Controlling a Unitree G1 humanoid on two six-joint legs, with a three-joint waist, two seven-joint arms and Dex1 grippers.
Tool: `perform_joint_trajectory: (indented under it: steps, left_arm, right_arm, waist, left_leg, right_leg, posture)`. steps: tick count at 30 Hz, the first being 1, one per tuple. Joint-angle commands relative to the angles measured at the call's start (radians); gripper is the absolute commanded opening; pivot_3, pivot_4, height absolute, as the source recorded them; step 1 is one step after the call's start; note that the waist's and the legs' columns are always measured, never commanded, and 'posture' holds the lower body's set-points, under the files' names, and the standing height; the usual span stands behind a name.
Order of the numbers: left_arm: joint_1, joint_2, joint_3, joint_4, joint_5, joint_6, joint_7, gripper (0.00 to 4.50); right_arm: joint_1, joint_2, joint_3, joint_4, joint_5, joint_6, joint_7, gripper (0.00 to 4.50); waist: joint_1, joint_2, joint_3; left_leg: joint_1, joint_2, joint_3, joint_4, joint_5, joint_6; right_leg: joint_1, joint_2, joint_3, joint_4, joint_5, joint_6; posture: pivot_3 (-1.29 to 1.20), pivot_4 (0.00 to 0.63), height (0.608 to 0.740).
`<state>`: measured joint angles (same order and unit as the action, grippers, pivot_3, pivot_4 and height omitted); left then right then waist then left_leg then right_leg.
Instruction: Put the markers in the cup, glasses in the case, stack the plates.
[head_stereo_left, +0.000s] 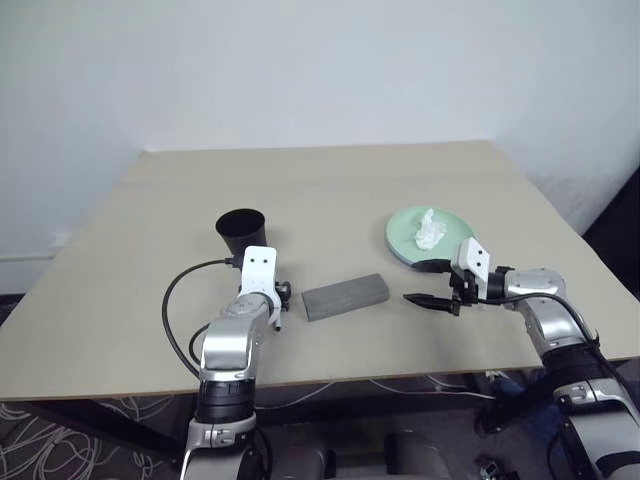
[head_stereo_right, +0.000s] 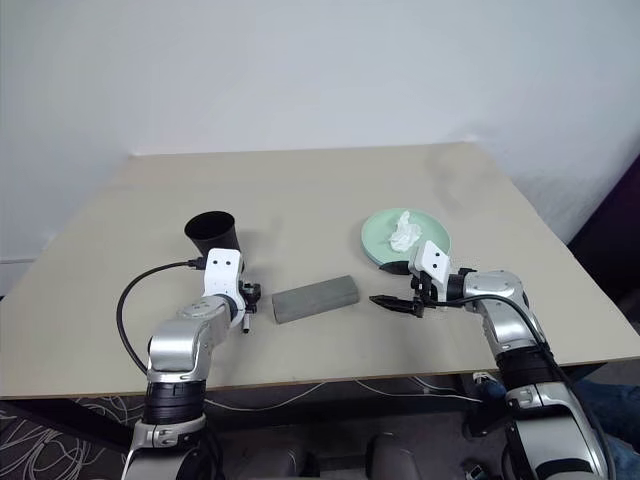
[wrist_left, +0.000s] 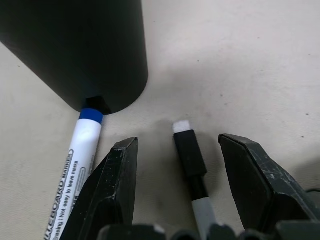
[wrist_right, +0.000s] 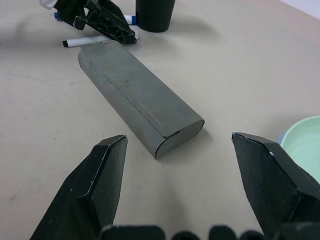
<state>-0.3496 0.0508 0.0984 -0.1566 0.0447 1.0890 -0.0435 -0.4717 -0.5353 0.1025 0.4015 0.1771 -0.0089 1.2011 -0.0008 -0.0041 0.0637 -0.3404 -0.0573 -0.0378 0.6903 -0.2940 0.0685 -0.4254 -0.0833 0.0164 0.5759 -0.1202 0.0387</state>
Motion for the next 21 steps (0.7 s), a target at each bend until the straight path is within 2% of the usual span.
perform_joint_trajectory:
  steps: [1,2,8,13,16,21]
  left_arm:
    - [-0.033,-0.004,0.011,-0.005,-0.024,0.0,0.001,2.31]
    - [-0.032,-0.003,0.012,-0.003,-0.028,0.0,0.002,2.16]
    - [-0.027,0.002,0.012,-0.001,-0.042,0.005,0.003,0.15]
    - [-0.026,0.01,0.004,-0.005,-0.05,0.008,-0.01,0.05]
    - [-0.024,0.054,-0.063,-0.033,-0.06,-0.019,-0.073,0.05]
    - [-0.035,0.135,-0.165,-0.097,-0.083,-0.216,-0.206,0.05]
  right_arm:
    - [-0.014,-0.006,-0.025,-0.032,0.021,-0.009,-0.011,3.65]
    - [-0.015,-0.004,-0.025,-0.031,0.02,-0.01,-0.013,3.65]
    - [-0.019,-0.001,-0.023,-0.024,0.019,-0.016,-0.018,3.65]
    - [-0.021,-0.001,-0.022,-0.022,0.019,-0.017,-0.02,3.65]
    - [-0.023,-0.002,-0.023,-0.018,0.018,-0.019,-0.021,3.65]
    - [-0.027,-0.001,-0.022,-0.013,0.016,-0.023,-0.024,3.65]
  waist:
    - [0.0,0.0,0.0]
    - [0.0,0.0,0.0]
    - [0.0,0.0,0.0]
    - [0.0,0.0,0.0]
    - [0.0,0.0,0.0]
    - [0.0,0.0,0.0]
  left_leg:
    - [0.0,0.0,0.0,0.0,0.0,0.0]
    - [0.0,0.0,0.0,0.0,0.0,0.0]
    - [0.0,0.0,0.0,0.0,0.0,0.0]
    - [0.0,0.0,0.0,0.0,0.0,0.0]
    - [0.0,0.0,0.0,0.0,0.0,0.0]
    - [0.0,0.0,0.0,0.0,0.0,0.0]
  right_leg:
    - [0.0,0.0,0.0,0.0,0.0,0.0]
    - [0.0,0.0,0.0,0.0,0.0,0.0]
    - [0.0,0.0,0.0,0.0,0.0,0.0]
    - [0.0,0.0,0.0,0.0,0.0,0.0]
    - [0.0,0.0,0.0,0.0,0.0,0.0]
    - [0.0,0.0,0.0,-0.001,0.0,0.0]
  posture:
    - [0.0,0.0,0.74]
    - [0.0,0.0,0.74]
    - [0.0,0.0,0.74]
    - [0.0,0.0,0.74]
    - [0.0,0.0,0.74]
    - [0.0,0.0,0.74]
